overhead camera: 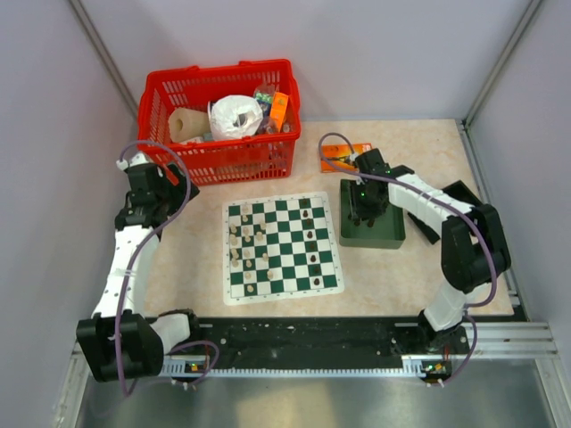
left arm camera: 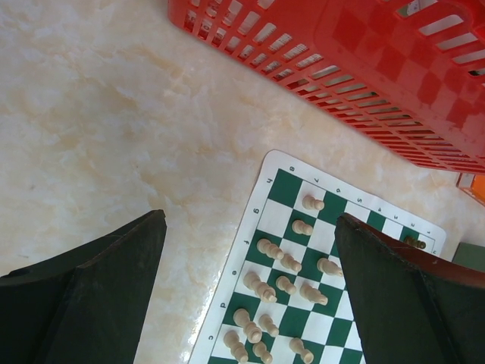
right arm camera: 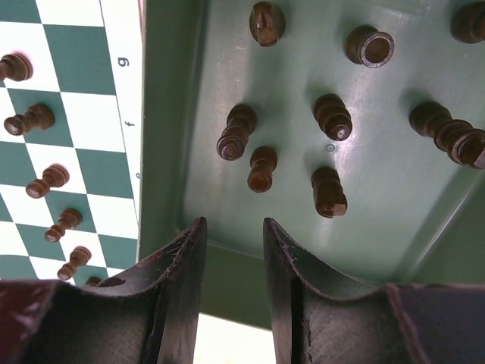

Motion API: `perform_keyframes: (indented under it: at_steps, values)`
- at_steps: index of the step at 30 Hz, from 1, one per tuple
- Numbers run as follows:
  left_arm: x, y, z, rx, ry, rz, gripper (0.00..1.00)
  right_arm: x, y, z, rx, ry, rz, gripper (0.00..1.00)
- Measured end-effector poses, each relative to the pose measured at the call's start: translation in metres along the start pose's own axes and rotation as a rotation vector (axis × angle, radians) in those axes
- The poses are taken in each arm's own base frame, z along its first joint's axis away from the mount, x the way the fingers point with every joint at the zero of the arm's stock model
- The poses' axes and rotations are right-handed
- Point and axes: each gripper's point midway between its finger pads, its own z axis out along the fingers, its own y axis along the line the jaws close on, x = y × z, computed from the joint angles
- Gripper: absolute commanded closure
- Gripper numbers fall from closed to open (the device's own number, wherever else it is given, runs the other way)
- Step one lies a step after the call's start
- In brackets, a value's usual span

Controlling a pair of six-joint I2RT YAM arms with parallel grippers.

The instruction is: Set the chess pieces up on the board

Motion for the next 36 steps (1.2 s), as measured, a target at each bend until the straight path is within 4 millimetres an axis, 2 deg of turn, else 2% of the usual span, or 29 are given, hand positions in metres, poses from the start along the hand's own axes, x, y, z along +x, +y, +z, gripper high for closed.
perform_keyframes:
  at_steps: [8,20,36]
  values:
    - [0.003,-0.001,0.002,0.004,0.013,0.0,0.02,0.006,-0.009,0.009,0.035,0.007,-0.018,0.63]
    - [0.006,-0.004,0.004,0.025,0.036,0.0,0.01,0.0,-0.008,0.024,0.032,-0.008,-0.038,0.63]
    - [0.009,-0.004,0.008,0.026,0.051,-0.001,0.01,-0.002,-0.012,0.031,0.055,-0.016,-0.047,0.67]
